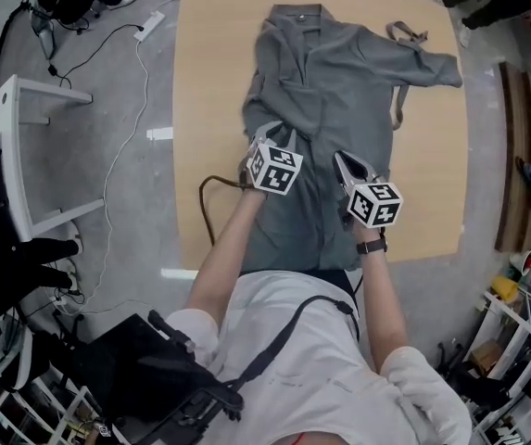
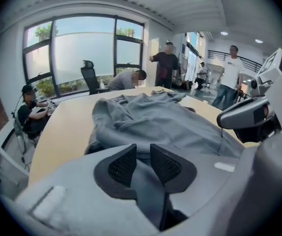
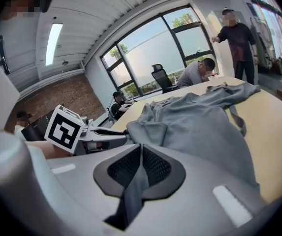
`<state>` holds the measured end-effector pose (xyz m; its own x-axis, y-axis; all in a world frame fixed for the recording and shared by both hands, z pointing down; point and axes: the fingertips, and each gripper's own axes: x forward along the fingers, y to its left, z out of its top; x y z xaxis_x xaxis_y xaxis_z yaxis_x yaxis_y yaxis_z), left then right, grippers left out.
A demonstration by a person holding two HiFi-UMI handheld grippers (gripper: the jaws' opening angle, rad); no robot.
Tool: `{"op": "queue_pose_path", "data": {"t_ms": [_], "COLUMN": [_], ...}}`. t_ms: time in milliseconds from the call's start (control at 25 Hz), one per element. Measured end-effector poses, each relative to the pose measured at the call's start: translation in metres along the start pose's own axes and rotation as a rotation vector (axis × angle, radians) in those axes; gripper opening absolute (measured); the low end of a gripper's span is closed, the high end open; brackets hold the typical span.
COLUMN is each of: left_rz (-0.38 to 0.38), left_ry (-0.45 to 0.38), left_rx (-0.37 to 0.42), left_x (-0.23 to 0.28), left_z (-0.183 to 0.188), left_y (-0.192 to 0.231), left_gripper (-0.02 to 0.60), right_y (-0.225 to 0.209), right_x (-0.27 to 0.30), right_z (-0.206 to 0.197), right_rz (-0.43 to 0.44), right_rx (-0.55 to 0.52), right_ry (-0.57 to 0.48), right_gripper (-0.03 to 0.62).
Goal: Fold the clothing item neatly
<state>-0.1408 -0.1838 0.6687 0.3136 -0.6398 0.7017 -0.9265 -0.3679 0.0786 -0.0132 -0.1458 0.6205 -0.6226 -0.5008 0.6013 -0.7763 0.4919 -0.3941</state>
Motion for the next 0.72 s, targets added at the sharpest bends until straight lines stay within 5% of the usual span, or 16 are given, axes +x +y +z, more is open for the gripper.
{"op": "queue_pose_path", "data": {"t_ms": [400, 640, 720], "left_rz": [0.142, 0.231, 0.24], "left_ry": [-0.024, -0.019, -0.023], "left_rx": [-0.276, -0.295, -0.312], "left_x": [-0.019, -0.057, -0.07], "left_z": [-0.001, -0.024, -0.031], "left_y": [0.105, 0.12, 0.119], "left_gripper": [0.129, 0.127, 0.127], "right_y": [0.066, 0.071, 0.066], "right_x": [0.146, 0.232, 0.243], "right_z": [0.066, 0.06, 0.053], "right_rz": [0.148, 0.035, -0.009], "right_rx": [-0.16, -0.168, -0.171], "right_ry": [0.088, 0.187, 0.204], "right_gripper": [0.109, 0.166, 0.1]}}
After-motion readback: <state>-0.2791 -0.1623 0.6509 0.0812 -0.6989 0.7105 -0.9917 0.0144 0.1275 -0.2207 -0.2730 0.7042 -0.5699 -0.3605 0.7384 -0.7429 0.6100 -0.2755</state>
